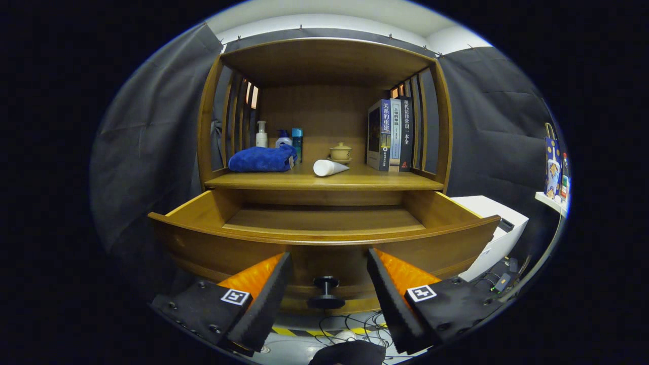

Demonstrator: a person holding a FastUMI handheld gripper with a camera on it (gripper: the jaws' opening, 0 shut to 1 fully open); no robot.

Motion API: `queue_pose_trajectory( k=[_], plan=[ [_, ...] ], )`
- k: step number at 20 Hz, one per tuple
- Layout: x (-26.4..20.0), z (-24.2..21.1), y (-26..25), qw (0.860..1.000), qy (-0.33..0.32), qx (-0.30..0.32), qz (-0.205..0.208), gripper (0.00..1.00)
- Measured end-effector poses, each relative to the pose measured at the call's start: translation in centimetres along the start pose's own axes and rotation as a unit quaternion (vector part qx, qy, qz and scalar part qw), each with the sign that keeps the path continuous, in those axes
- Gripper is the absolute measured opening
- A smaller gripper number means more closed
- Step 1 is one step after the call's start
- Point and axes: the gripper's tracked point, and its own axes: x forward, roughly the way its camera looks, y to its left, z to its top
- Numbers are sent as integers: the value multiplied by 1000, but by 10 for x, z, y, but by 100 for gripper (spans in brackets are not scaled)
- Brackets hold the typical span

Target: Pull open the drawer, take out the items inside it, and place them on the countertop above the cabinet.

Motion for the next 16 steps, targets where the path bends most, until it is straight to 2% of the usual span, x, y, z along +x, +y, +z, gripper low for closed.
queue_pose_trajectory(
  k=[5,16],
  plan=[
    [8,-6,5,1000,13,19,9,99],
    [48,11,5,1000,12,15,9,99]
  ],
)
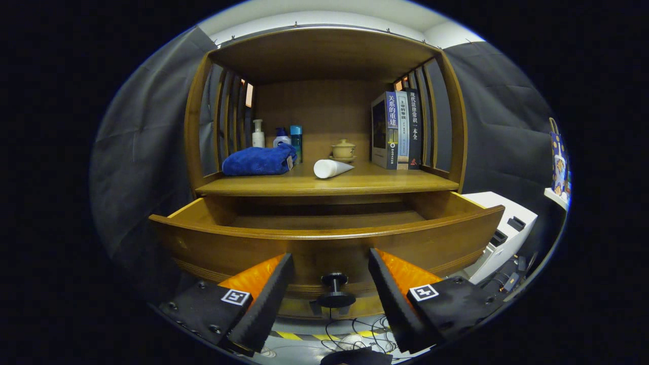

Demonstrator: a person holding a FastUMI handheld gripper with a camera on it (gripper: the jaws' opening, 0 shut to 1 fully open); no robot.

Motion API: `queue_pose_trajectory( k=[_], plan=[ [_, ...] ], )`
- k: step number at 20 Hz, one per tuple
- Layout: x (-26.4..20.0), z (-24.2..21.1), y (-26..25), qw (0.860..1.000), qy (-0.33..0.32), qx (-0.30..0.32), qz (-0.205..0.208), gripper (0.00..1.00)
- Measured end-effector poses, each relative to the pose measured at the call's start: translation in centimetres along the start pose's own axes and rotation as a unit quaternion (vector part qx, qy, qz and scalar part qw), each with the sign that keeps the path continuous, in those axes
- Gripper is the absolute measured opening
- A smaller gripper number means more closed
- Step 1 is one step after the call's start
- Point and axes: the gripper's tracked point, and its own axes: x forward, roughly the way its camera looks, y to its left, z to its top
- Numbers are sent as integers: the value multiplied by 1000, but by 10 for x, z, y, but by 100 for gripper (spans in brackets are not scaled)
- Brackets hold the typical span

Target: Pull open the drawer, take out the items inside it, and place them on the countertop above the cabinet.

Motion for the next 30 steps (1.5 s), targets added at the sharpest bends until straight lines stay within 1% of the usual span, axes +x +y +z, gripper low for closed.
queue_pose_trajectory(
  k=[11,19,25,28,30],
  plan=[
    [50,15,3,1000,3,-13,-5,98],
    [81,15,13,1000,19,-9,-8,99],
    [110,24,15,1000,20,-4,-16,98],
    [110,21,16,1000,24,-6,-14,98],
    [111,22,12,1000,24,-6,-20,98]
  ],
)
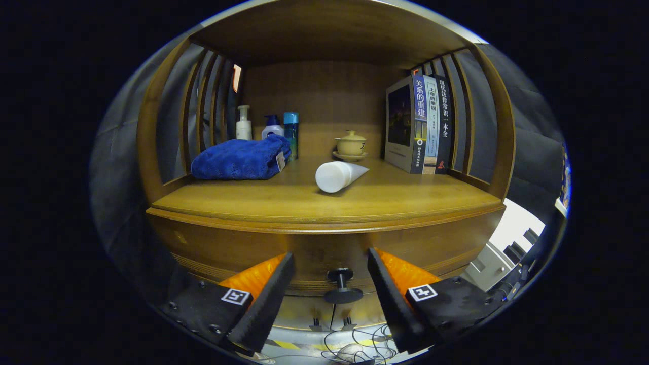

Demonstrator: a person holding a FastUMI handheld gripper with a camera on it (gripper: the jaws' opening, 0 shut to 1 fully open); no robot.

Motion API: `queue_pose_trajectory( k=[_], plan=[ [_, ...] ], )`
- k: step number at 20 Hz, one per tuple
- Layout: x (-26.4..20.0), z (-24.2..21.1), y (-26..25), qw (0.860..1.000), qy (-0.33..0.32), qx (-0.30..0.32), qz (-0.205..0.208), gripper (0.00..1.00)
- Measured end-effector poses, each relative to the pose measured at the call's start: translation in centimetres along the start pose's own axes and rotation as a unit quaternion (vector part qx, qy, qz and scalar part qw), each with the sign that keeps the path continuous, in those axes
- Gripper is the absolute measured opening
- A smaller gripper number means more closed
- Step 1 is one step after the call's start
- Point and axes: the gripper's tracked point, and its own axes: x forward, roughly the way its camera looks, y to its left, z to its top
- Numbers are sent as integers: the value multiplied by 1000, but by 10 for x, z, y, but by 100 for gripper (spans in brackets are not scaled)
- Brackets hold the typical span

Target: Pull open the drawer, take out the items inside it, and place them on the countertop above the cabinet.

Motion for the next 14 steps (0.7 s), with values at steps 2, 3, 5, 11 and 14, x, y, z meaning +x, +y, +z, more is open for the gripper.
queue_pose_trajectory(
  k=[2,3,5,11,14],
  plan=[
    [-4,-3,-2,1000,6,9,-9,100],
    [-9,0,-2,1000,5,13,-8,100],
    [-18,6,-3,1000,-2,15,-5,100],
    [-69,45,-14,998,-30,46,6,100],
    [-101,72,-31,996,-52,76,-6,100]
  ],
)
